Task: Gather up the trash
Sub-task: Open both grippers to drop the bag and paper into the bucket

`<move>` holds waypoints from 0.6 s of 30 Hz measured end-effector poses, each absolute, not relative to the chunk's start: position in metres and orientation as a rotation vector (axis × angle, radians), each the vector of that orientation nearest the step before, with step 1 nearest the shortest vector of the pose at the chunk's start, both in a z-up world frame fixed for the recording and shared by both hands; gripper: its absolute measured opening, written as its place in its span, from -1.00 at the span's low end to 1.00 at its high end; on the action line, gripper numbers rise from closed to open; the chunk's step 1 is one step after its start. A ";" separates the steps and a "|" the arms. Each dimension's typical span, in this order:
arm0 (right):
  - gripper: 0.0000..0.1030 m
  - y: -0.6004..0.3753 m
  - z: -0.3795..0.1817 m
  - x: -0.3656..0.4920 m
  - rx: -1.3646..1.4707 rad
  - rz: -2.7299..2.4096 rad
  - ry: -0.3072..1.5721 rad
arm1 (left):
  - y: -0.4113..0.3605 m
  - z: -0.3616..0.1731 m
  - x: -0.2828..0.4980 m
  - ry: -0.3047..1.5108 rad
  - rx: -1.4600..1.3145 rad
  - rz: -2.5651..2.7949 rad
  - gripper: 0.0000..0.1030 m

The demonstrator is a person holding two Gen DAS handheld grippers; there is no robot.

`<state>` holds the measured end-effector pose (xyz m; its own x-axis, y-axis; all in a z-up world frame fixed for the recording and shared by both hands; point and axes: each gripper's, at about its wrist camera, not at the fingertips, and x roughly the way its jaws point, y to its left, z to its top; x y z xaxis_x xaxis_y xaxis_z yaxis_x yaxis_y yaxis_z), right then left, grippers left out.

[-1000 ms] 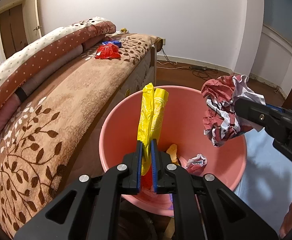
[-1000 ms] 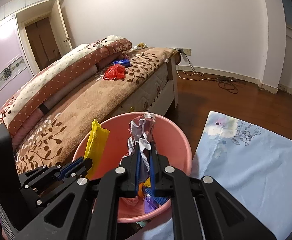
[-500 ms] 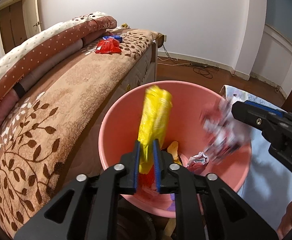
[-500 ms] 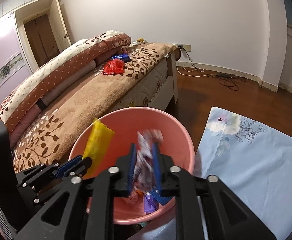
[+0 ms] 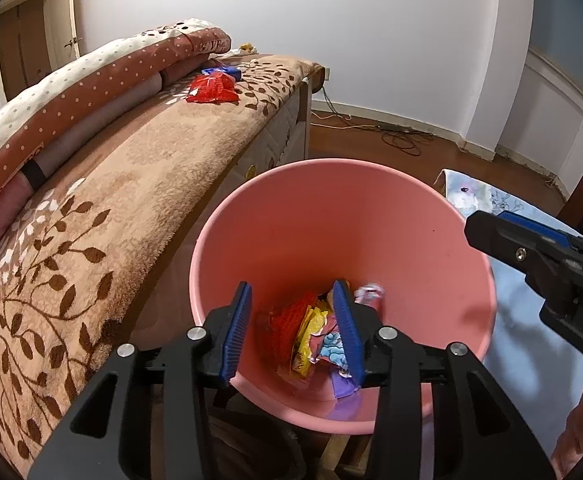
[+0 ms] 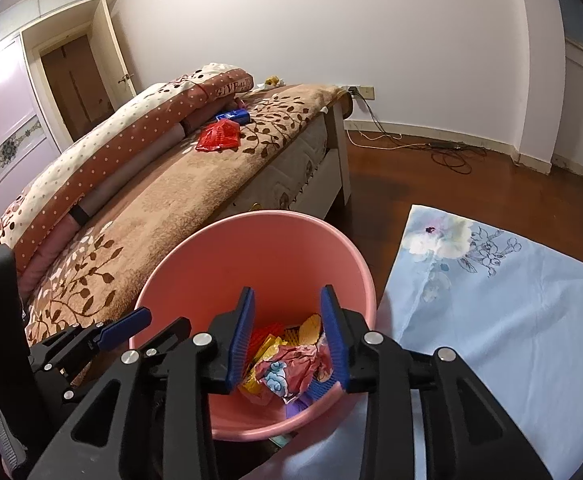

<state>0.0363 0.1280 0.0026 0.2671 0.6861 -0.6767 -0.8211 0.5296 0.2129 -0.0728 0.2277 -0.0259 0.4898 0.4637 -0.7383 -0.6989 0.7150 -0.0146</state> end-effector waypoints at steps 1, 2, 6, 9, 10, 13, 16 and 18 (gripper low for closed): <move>-0.33 0.126 0.003 0.036 -0.192 1.024 0.804 | 0.227 -0.025 -0.073 0.780 -0.334 0.719 -0.17; -0.32 0.124 0.003 0.036 -0.190 1.023 0.805 | 0.226 -0.024 -0.073 0.777 -0.333 0.717 -0.17; -0.30 0.112 0.003 0.036 -0.176 1.018 0.807 | 0.223 -0.022 -0.072 0.772 -0.332 0.714 -0.17; -0.27 0.104 0.003 0.035 -0.168 1.010 0.804 | 0.220 -0.020 -0.072 0.770 -0.332 0.712 -0.17; -0.26 0.104 0.003 0.035 -0.168 1.010 0.804 | 0.219 -0.019 -0.072 0.769 -0.332 0.711 -0.17; -0.25 0.090 0.003 0.035 -0.152 0.999 0.806 | 0.216 -0.017 -0.071 0.769 -0.332 0.707 -0.17; -0.24 0.080 0.003 0.034 -0.142 0.988 0.806 | 0.212 -0.013 -0.071 0.763 -0.327 0.703 -0.17; -0.24 0.074 0.004 0.033 -0.137 0.982 0.806 | 0.209 -0.012 -0.070 0.762 -0.322 0.703 -0.17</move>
